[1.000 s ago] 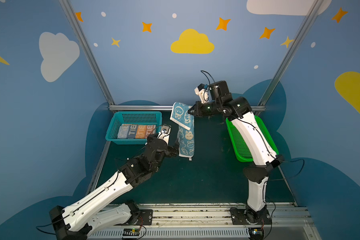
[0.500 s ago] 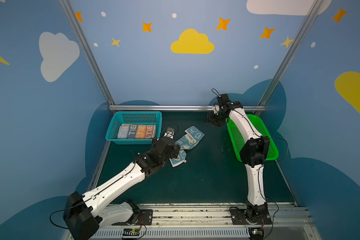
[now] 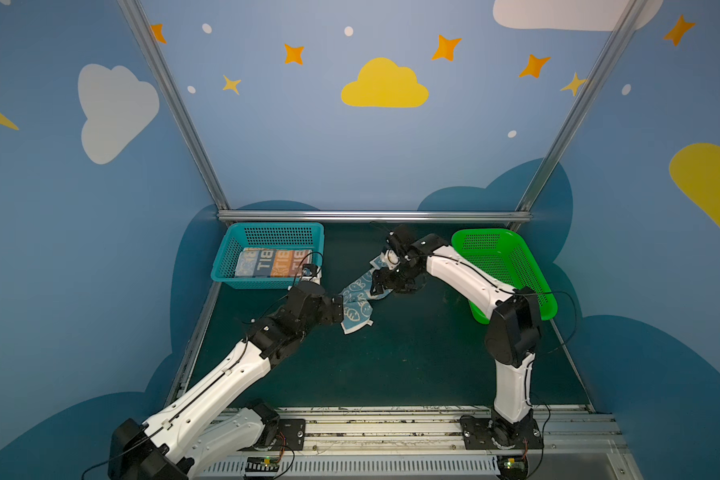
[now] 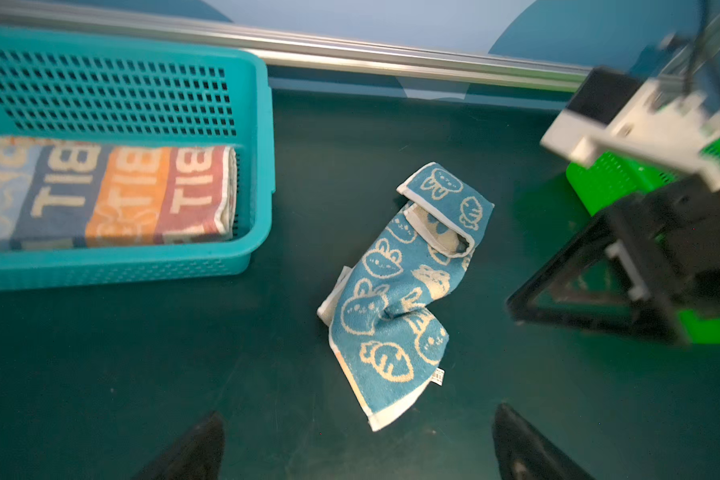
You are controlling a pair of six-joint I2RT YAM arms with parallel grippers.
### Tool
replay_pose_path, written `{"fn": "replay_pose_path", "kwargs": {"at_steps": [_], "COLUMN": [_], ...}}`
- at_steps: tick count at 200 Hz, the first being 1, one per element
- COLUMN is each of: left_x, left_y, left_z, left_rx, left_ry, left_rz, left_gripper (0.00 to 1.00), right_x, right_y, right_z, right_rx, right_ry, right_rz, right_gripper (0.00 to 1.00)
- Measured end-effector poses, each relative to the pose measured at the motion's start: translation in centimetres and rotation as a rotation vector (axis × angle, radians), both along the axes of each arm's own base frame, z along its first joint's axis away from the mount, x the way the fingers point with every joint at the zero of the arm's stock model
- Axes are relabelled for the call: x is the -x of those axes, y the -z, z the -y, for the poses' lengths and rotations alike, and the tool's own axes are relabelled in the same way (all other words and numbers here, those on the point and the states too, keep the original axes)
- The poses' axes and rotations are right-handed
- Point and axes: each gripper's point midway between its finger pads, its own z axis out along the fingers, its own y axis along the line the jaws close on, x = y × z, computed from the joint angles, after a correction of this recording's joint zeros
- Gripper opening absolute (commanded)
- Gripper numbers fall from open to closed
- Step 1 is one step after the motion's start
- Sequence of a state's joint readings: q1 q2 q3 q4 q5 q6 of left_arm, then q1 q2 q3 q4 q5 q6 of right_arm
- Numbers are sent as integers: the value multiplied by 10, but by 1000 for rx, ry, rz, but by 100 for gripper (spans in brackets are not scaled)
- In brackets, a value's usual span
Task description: Fold and stack the towels
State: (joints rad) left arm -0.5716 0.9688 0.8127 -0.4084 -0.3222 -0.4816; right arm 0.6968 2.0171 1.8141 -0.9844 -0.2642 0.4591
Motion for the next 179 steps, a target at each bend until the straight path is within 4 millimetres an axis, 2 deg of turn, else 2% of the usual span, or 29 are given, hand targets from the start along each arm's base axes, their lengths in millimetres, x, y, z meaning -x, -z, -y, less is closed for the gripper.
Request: {"fn": "replay_pose_path", "kwargs": {"at_steps": [49, 81, 114, 149, 179], "left_x": [11, 16, 24, 28, 32], "left_y": [30, 52, 65, 69, 71], "left_z": [-29, -39, -37, -31, -26], "left_rx": [219, 349, 433, 468, 497], "left_ry": [-127, -180, -182, -162, -144], "left_rz": [-164, -271, -336, -359, -367], "left_gripper": [99, 100, 99, 99, 100], "right_x": [37, 45, 29, 17, 15], "right_y": [44, 60, 75, 97, 107], "right_z": [-45, -66, -65, -59, -54], "right_rx": [105, 146, 206, 276, 317], "right_ry": [-77, -90, -30, 17, 33], "right_rz": [-58, -51, -32, -26, -29], "right_gripper": [83, 78, 68, 59, 29]}}
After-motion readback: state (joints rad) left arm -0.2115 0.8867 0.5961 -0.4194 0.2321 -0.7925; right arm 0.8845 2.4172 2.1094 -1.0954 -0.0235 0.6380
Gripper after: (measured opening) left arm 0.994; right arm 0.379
